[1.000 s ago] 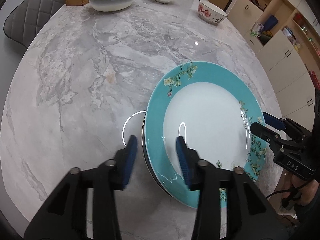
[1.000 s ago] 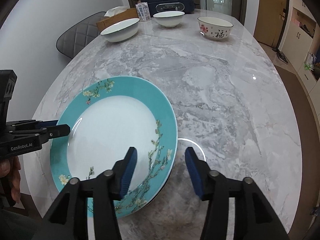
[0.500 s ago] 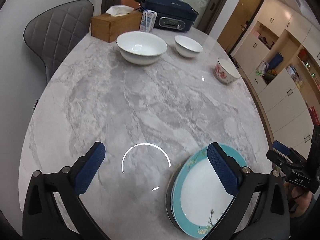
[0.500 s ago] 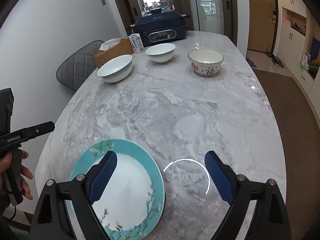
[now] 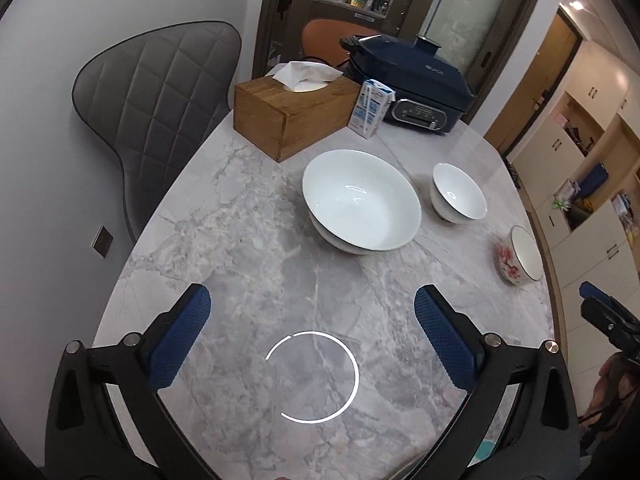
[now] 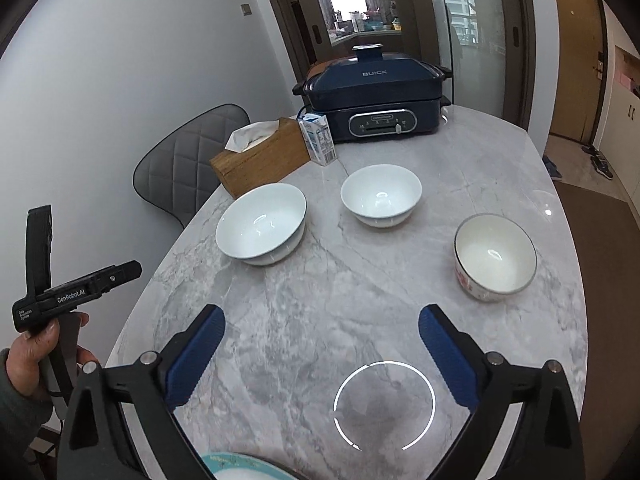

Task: Organize plates and bowls
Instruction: 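Close the right tool on the large white bowl rim while the left tool grips it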

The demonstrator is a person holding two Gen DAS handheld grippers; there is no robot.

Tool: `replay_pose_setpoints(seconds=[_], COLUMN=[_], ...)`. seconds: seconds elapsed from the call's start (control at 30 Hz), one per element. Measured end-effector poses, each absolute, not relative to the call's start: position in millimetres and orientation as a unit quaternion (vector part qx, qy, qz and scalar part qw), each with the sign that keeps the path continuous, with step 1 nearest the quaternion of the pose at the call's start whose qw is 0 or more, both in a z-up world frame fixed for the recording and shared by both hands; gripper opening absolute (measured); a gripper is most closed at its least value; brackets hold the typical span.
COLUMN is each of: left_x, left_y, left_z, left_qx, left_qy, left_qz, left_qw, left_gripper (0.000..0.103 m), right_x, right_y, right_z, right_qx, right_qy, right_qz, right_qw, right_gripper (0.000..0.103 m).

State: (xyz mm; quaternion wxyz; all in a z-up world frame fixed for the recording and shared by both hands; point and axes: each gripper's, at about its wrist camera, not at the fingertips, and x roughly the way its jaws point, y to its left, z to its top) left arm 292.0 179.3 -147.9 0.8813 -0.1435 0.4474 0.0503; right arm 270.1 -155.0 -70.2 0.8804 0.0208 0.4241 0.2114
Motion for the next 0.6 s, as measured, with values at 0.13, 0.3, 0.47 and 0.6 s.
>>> replay_pose_setpoints(seconds=[0.13, 0.3, 0.47, 0.6], left_x=[327, 360, 372, 376], left_y=[195, 201, 206, 206], left_z=[-138, -116, -132, -169], left_qx=[-0.148, -0.138, -0.158, -0.158], left_qy=[0.439, 0.409, 0.423, 0.460], left_qz=[0.070, 0.084, 0.089, 0.089], left_qw=[0.883, 0.898, 0.888, 0.869], left_gripper=[0.103, 0.103, 0.103, 0.103], right_x=[325, 375, 397, 396], right_y=[-129, -92, -65, -58], right_z=[-37, 52, 97, 37], right_qx=[0.040, 0.041, 0.011, -0.009], right_qy=[0.415, 0.331, 0.300, 0.342], right_qz=[0.239, 0.283, 0.307, 0.293], right_qw=[0.877, 0.899, 0.903, 0.893], right_gripper=[0.100, 0.100, 0.103, 0.103])
